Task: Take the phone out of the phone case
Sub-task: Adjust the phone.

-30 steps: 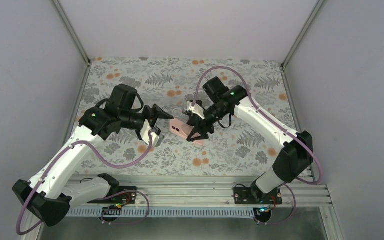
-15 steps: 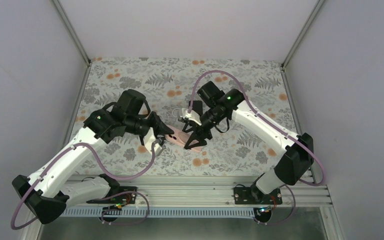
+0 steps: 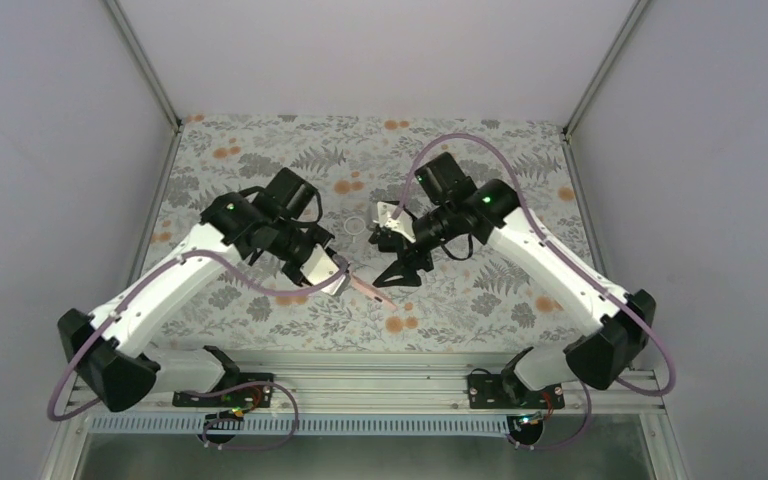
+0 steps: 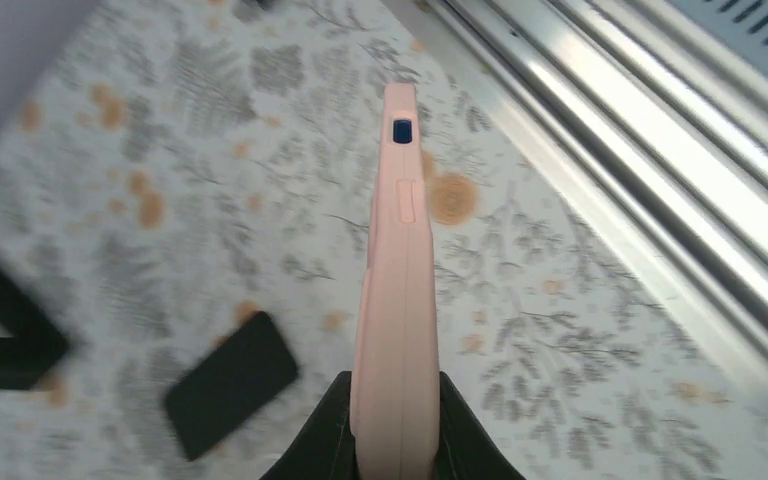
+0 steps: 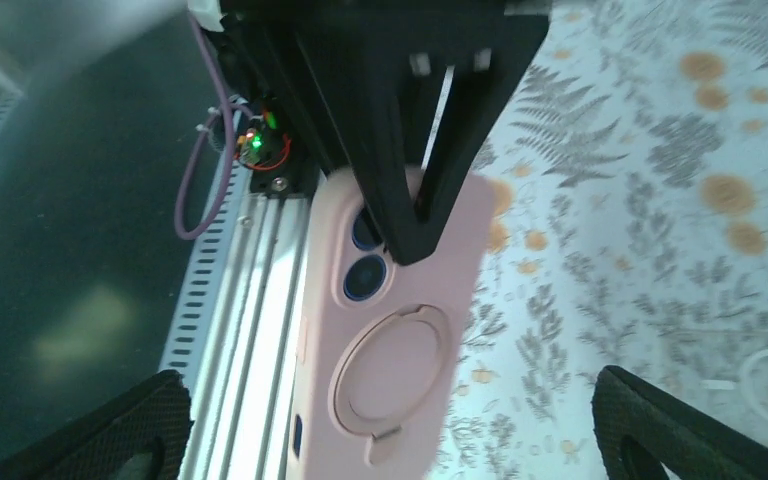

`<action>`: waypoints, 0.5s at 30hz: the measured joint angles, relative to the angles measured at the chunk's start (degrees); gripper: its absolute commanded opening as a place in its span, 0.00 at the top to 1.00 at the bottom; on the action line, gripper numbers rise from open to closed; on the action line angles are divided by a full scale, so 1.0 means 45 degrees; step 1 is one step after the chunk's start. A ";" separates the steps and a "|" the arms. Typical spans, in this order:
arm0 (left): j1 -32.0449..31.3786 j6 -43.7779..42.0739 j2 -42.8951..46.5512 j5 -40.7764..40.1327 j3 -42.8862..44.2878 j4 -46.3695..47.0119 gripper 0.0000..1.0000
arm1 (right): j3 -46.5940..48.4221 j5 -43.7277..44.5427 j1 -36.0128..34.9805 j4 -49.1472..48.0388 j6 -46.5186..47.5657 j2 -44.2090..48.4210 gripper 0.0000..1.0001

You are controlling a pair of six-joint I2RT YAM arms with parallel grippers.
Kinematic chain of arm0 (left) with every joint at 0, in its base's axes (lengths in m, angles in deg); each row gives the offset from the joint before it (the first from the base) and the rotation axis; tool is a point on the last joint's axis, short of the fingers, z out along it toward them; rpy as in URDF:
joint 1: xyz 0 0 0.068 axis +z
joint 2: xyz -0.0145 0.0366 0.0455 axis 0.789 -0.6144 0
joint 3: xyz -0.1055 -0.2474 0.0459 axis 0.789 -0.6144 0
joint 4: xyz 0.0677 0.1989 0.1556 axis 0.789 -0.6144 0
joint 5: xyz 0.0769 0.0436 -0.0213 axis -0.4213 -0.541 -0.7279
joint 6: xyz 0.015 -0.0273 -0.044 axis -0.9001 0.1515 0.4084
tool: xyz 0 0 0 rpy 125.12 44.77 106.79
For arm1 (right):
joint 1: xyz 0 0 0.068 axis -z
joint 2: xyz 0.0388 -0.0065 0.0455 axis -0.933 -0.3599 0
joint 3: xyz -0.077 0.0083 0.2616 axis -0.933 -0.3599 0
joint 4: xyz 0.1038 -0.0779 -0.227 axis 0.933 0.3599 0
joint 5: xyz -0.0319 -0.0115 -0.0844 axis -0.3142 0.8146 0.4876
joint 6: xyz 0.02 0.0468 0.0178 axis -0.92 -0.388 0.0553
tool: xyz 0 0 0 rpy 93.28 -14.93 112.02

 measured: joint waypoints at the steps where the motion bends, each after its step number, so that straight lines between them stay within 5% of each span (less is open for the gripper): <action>1: 0.0000 0.0243 -0.0189 -0.0058 0.0000 -0.0189 0.98 | 0.0000 0.0117 0.0034 -0.0117 -0.0019 0.0209 0.05; 15: 0.0189 0.3215 -0.2098 -0.0223 0.1734 -0.1768 0.98 | -0.1205 0.1637 -0.0029 -0.1098 -0.1035 0.0398 0.25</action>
